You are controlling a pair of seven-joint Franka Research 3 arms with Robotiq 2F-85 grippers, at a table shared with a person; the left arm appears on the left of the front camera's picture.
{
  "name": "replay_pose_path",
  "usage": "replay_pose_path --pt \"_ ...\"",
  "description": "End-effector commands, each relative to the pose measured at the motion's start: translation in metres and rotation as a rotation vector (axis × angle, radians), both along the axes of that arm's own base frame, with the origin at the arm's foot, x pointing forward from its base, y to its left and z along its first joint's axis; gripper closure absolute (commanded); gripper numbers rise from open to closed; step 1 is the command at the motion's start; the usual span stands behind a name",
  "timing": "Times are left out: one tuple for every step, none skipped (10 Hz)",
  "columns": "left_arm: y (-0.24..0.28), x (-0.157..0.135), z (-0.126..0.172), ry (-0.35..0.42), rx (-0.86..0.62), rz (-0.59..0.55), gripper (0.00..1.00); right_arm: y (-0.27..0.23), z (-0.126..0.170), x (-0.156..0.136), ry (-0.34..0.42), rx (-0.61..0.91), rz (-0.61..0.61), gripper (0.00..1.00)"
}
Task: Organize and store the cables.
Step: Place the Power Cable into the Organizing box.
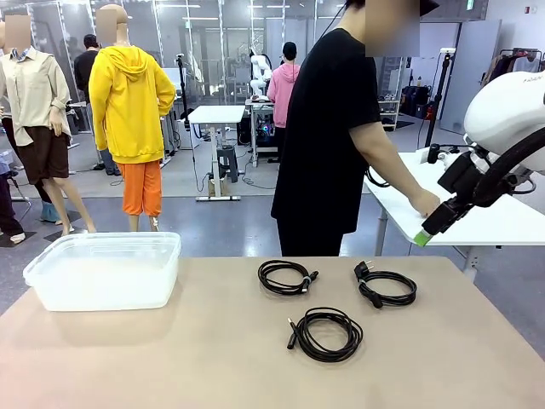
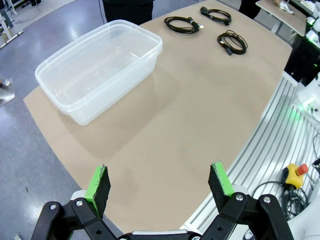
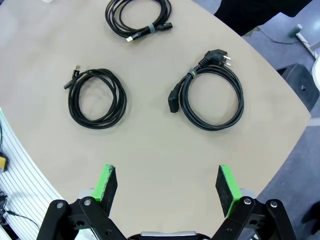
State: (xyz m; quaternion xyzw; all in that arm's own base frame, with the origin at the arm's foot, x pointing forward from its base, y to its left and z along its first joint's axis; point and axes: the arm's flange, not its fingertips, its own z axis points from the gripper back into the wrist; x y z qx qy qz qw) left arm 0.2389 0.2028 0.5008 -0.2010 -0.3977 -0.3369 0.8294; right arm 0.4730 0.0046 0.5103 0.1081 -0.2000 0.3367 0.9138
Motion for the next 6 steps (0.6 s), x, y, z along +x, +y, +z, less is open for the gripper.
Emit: replay_pose_path --pt "0.001 -0.001 0.001 -0.012 -0.009 -0.020 0.00 0.000 0.000 0.000 0.000 0.000 -0.001 0.00" --pt "0.001 -0.001 0.001 -0.012 -0.009 -0.020 0.00 0.024 0.001 0.037 0.072 -0.050 -0.073 0.00" --pt "0.001 -0.001 0.001 -0.012 -0.009 -0.020 0.00 0.037 -0.008 0.060 0.141 -0.046 -0.115 0.00" --pt "0.001 -0.001 0.001 -0.012 -0.009 -0.020 0.00 0.048 -0.025 0.076 0.199 -0.067 -0.151 0.00" --pt "0.001 -0.001 0.001 -0.012 -0.009 -0.020 0.00 0.058 -0.039 0.090 0.248 -0.053 -0.187 0.00" --pt "0.001 -0.001 0.001 -0.012 -0.009 -0.020 0.00 0.072 -0.058 0.107 0.285 -0.063 -0.255 0.00"
